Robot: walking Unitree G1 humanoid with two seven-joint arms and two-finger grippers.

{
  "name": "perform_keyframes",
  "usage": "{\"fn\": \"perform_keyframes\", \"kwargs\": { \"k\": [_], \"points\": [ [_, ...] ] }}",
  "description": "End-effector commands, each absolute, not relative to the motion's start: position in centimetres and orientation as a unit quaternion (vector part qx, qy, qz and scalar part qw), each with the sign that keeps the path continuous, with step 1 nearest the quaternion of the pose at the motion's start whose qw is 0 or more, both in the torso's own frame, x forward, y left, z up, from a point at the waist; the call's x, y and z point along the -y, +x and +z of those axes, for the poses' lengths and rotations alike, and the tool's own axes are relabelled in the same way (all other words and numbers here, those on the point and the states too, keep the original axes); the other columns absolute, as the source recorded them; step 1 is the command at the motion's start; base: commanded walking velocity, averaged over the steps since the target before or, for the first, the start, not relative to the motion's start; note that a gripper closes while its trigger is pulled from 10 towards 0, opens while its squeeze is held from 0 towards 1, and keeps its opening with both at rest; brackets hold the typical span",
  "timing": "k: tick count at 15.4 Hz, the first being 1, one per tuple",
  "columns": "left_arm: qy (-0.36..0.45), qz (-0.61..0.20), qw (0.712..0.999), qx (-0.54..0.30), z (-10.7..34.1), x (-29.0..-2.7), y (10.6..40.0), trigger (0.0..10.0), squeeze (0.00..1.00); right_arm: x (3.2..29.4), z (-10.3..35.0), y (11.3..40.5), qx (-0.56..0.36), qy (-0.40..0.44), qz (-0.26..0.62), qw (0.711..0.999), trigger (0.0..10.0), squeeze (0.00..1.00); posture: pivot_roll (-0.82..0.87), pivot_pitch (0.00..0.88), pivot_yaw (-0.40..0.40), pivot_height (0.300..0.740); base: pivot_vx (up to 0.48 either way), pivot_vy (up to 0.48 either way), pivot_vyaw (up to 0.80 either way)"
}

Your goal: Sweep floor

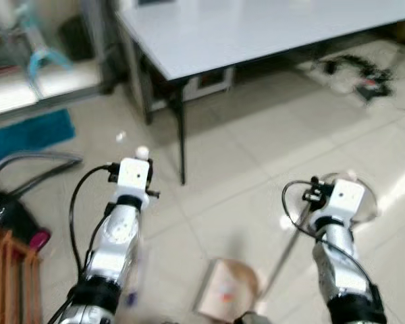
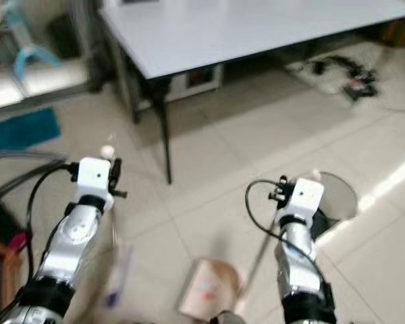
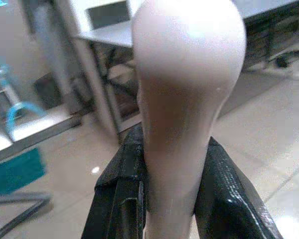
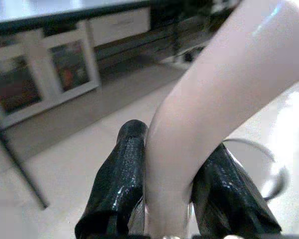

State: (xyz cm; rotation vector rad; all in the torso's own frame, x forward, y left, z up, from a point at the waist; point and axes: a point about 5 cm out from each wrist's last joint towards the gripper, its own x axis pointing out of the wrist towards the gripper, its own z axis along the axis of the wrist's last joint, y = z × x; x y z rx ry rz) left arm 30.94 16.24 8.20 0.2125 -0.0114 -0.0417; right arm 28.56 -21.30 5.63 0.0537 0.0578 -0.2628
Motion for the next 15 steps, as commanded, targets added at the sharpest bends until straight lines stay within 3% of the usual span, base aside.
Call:
{"fn": "perform_keyframes", "kwargs": {
  "k": [1,15],
  "points": [
    [0.115,-0.017,0.993,0.009,8.4,-16.4,31.3,10.0,0.00,21.5,6.5,28.9,-0.012,0.030,-0.137,0.990,10.0,0.00,-0.02,0.028,0.045,0.740,0.000,0.000,-0.77],
    [0.104,-0.020,0.994,0.010,8.6,-16.4,31.3,10.0,0.00,22.5,8.4,28.7,0.017,0.009,-0.136,0.991,10.0,0.00,-0.05,0.046,0.054,0.740,0.000,0.000,-0.77]
  ]
}}
